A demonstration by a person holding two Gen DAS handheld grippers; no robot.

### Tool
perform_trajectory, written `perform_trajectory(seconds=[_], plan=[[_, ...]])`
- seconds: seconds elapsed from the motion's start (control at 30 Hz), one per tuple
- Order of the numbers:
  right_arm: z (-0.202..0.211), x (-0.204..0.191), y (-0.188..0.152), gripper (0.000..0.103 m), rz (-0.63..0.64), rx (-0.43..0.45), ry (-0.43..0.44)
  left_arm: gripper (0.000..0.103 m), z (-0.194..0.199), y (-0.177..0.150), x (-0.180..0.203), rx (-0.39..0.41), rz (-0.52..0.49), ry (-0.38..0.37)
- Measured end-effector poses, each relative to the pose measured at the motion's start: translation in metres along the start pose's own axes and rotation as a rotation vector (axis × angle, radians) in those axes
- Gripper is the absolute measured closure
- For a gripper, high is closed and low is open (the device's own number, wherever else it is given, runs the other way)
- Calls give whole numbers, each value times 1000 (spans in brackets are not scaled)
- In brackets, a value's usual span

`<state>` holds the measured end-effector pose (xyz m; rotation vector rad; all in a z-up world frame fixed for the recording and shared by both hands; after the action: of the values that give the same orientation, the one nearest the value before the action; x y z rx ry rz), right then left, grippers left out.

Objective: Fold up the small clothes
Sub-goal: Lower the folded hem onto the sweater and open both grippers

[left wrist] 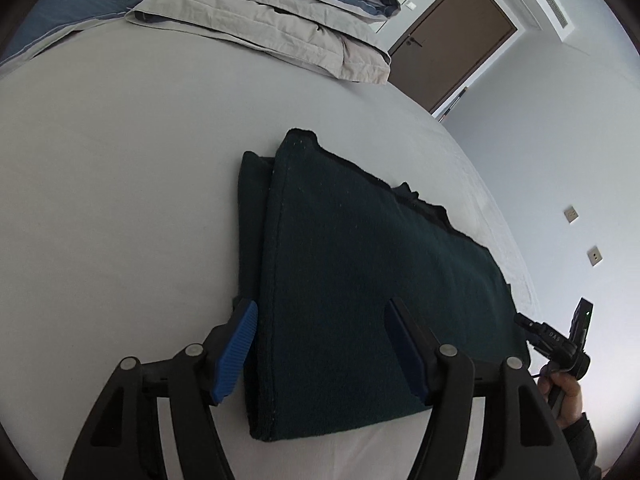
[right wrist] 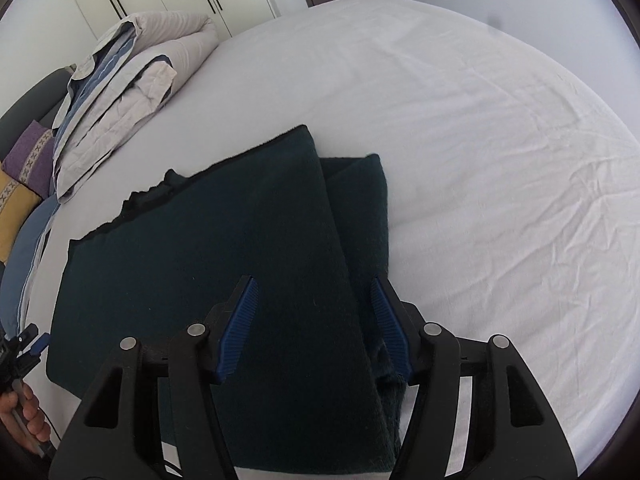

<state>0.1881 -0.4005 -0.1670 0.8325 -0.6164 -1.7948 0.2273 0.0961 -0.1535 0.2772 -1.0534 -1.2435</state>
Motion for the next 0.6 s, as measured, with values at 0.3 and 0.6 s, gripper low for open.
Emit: perform_trajectory(seconds=[0.3,0.6], plan=[[40,19,-22,69,-19,44,-9,44,6,-25,-14,-10,-9,62],[53,24,-43,76,32,37,-13,61,7,-30,-9,3,-60,78]])
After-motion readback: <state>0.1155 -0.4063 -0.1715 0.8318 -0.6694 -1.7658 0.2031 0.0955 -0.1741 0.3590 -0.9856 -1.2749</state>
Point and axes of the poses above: each gripper's, at about its wrist camera, not at the fingertips, and z roughly against the way its jaws point, x to its right, y to its top, the point moved 3 cm from there along -z, roughly the way its jaws point, and after that the axes turned 12 degrees about x, right-handed, at the moved point
